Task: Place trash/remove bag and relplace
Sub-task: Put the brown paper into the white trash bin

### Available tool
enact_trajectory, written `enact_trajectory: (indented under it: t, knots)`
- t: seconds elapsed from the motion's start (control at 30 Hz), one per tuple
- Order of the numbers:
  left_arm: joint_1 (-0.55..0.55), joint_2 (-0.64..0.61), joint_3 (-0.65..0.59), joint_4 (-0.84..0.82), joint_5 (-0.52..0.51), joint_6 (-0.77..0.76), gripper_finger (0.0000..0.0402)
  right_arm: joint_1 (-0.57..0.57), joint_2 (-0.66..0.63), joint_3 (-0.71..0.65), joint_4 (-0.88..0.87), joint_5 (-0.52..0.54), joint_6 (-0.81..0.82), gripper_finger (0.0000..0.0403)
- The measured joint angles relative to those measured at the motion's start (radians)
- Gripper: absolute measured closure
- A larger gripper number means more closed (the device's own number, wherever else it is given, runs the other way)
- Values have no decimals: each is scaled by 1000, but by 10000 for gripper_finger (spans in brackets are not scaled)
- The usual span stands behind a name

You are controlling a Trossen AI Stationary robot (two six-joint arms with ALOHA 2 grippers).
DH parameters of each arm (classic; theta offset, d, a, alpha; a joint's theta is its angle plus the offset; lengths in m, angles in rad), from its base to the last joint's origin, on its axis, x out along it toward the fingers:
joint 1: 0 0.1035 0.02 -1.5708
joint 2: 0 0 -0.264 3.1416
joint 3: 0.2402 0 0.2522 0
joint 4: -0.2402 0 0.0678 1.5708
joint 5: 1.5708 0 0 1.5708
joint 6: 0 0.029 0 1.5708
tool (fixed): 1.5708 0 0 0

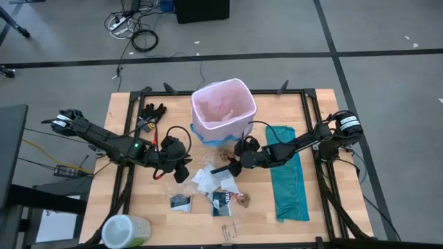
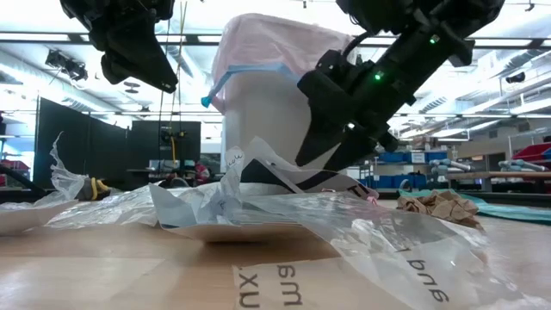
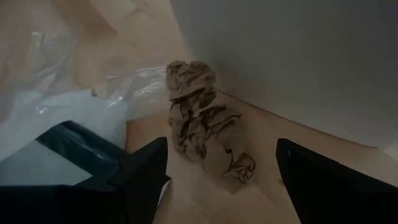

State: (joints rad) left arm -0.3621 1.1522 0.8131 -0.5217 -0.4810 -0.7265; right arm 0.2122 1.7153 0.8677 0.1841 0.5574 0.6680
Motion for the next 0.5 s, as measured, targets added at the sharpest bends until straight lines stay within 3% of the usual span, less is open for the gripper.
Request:
enact_trajectory:
  t: [0.23, 0.5]
  knots:
    - [0, 0, 0, 2, -23, 1, 305, -28, 1, 0, -2, -3, -31, 115]
    - [0, 0, 0, 9, -32, -10, 305, -47, 91, -1, 87, -64, -35, 115]
